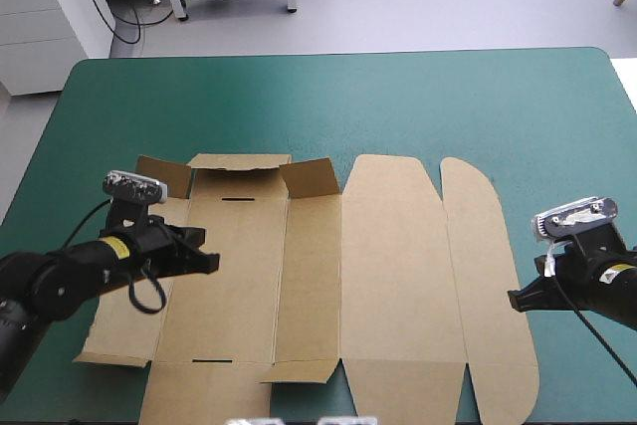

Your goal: Fold the box

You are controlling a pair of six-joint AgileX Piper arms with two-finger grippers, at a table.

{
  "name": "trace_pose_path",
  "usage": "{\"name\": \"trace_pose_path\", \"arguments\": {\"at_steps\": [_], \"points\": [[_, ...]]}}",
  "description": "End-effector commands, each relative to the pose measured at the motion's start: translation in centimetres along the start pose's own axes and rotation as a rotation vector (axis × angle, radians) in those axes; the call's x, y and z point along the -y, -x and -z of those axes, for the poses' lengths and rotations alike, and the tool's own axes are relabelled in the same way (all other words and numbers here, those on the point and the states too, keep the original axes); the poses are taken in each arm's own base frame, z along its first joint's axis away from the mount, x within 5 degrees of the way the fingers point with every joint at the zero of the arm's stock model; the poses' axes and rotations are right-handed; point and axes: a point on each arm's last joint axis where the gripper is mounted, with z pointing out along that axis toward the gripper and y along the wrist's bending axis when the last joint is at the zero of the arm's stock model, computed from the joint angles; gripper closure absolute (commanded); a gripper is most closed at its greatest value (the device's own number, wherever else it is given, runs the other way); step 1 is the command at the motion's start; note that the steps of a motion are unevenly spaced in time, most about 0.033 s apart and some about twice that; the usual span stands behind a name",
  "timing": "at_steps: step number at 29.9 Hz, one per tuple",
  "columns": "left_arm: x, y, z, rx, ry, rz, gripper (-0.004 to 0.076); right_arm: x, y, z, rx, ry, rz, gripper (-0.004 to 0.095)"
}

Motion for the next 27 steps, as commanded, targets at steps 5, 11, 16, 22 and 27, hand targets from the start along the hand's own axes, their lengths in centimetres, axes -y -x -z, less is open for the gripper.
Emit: {"name": "trace_pose_path", "arguments": {"at_steps": [5, 11, 16, 22, 27], "points": [[-6.1, 5.3, -1.1, 0.096, 0.132, 0.208, 0.0731, 0.0, 0.8, 0.7, 0.069, -0.013, -0.008, 0.0928], [-11.7, 5.4, 1.0, 0.158, 0.173, 0.332, 0.0731, 0.0, 0.7, 0.7, 0.058, -0.007, -0.012, 0.0929], [-14.6, 3.7, 3.5, 0.157, 0.221, 0.448, 0.0731, 0.0, 0.7, 0.7, 0.061, -0.009, -0.012, 0.0928], [-16.8, 1.8, 5.8, 0.144, 0.307, 0.502, 0.0732, -0.5, 0.9, 0.7, 0.065, 0.015, 0.021, 0.0928], [-17.3, 1.2, 6.3, 0.117, 0.348, 0.508, 0.0731, -1.3, 1.0, 0.6, 0.07, 0.06, 0.061, 0.0928]]}}
